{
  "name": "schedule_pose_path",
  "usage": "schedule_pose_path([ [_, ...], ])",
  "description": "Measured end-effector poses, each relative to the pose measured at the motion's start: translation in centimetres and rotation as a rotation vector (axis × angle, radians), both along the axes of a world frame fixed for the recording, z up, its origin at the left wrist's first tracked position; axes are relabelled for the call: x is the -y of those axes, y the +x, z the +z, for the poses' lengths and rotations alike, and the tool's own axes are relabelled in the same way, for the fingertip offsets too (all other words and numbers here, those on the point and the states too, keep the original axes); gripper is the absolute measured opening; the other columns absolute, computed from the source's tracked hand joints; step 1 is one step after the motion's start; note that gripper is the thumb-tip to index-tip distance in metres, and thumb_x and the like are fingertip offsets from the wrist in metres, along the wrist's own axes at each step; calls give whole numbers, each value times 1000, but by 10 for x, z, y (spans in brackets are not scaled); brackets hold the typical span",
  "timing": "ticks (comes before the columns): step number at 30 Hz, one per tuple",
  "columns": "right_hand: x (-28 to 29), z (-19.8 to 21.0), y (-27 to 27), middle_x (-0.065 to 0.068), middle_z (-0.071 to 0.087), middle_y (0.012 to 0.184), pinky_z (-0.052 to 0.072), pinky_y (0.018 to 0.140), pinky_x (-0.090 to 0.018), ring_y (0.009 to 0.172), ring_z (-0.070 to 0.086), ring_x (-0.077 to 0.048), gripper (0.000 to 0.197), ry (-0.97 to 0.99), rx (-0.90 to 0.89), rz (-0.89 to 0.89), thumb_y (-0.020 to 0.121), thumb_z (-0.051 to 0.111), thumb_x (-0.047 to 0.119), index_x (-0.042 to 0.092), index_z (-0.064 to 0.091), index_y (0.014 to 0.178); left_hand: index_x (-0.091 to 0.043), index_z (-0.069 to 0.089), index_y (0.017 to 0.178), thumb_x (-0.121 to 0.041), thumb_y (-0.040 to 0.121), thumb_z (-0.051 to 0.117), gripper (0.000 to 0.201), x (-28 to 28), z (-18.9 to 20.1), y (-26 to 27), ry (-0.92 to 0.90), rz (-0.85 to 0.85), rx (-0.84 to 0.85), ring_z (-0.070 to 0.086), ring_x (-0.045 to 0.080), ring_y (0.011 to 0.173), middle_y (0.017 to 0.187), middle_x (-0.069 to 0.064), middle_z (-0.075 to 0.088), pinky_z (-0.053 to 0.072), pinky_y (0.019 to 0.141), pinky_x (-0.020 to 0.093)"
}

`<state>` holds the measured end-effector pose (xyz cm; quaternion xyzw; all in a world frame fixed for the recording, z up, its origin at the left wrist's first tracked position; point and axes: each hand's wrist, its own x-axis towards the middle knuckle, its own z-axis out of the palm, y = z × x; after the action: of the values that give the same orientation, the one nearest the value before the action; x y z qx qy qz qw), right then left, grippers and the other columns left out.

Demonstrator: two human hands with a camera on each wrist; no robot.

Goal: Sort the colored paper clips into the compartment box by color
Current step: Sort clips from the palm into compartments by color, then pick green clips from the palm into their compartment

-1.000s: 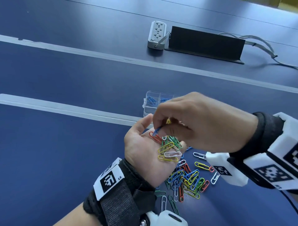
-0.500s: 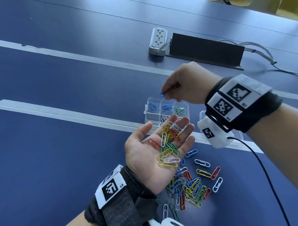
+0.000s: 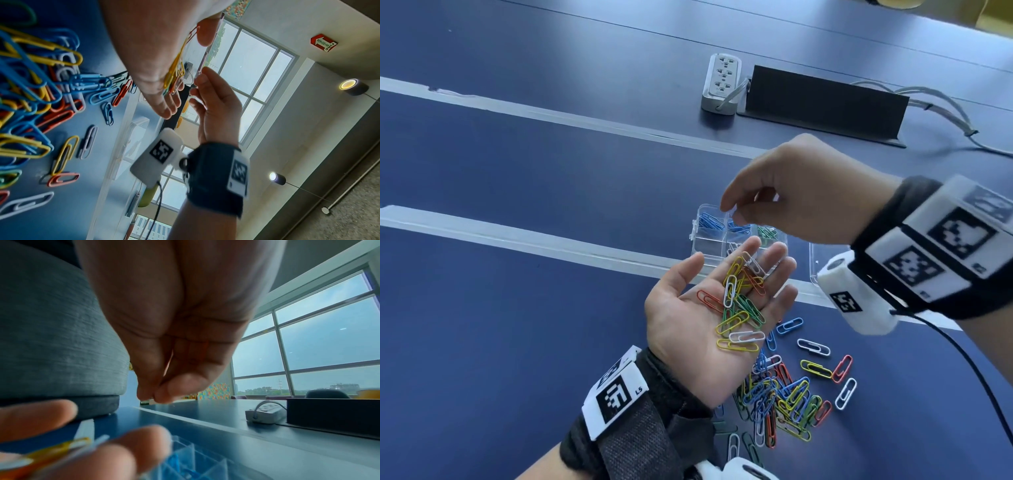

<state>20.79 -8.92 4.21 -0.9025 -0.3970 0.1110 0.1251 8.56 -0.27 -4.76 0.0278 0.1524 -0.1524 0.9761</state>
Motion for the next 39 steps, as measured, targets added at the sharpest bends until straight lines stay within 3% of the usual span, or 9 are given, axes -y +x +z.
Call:
schedule_pose_path([
  [9,28,0,-25,6,60,85,32,62,-20,63,44,1,20,-52,8,180,85,65,25,32,70,103,2,59,121,-43,88,34,61,-1,-3,-1,15,-45,67,57,34,115,121,19,61,33,104,56],
  [14,31,-7,-29,9,54,86,40,66,-26,64,41,7,12,-55,1,183,84,65,24,31,71,90,1,60,117,-42,86,36,58,1,-3,-3,1,-69,102,62,33,102,108,18,65,34,102,56],
  [19,35,-3,-28,12,54,82,31,60,-8,61,44,9,8,-12,23,191,82,64,20,27,70,85,3,53,128,-43,87,34,63,-1,-6,-1,3,-74,132,58,34,111,121,20,60,30,107,54],
  [24,29,-5,-34,14,50,88,49,70,-36,71,46,-8,13,-95,0,201,86,60,31,33,66,96,-2,62,110,-44,87,35,55,1,-3,-2,1,-80,115,54,33,114,107,17,63,32,104,57],
  [27,25,-7,-38,14,48,86,50,69,-42,75,46,-12,10,-82,-5,199,85,59,28,30,67,90,-3,62,105,-43,87,35,51,2,-2,-2,-21,-86,113,45,31,123,108,16,58,33,103,57],
  [30,27,-6,-36,14,48,83,48,66,-37,66,42,-4,15,-56,-3,203,81,52,30,27,66,87,-2,62,105,-42,87,36,51,1,-3,-2,-28,-81,115,47,31,119,107,16,57,33,103,57],
  [34,29,-4,-34,11,57,75,35,60,-12,57,43,-4,12,50,1,232,81,53,22,19,64,85,0,63,110,-40,85,38,53,-1,-3,0,-12,-73,128,55,34,114,115,19,61,34,103,56],
  [36,31,-3,-32,12,58,69,35,57,-10,59,46,-8,9,130,-5,201,81,56,18,17,63,87,2,67,103,-37,85,40,51,-1,-2,0,-9,-56,128,59,35,107,110,20,63,35,102,57],
  [39,33,-5,-29,14,60,69,36,58,-6,56,47,3,18,202,-54,144,83,55,17,21,65,98,2,68,101,-35,85,39,49,-1,-2,1,-12,-26,124,63,35,101,102,18,66,35,102,57],
])
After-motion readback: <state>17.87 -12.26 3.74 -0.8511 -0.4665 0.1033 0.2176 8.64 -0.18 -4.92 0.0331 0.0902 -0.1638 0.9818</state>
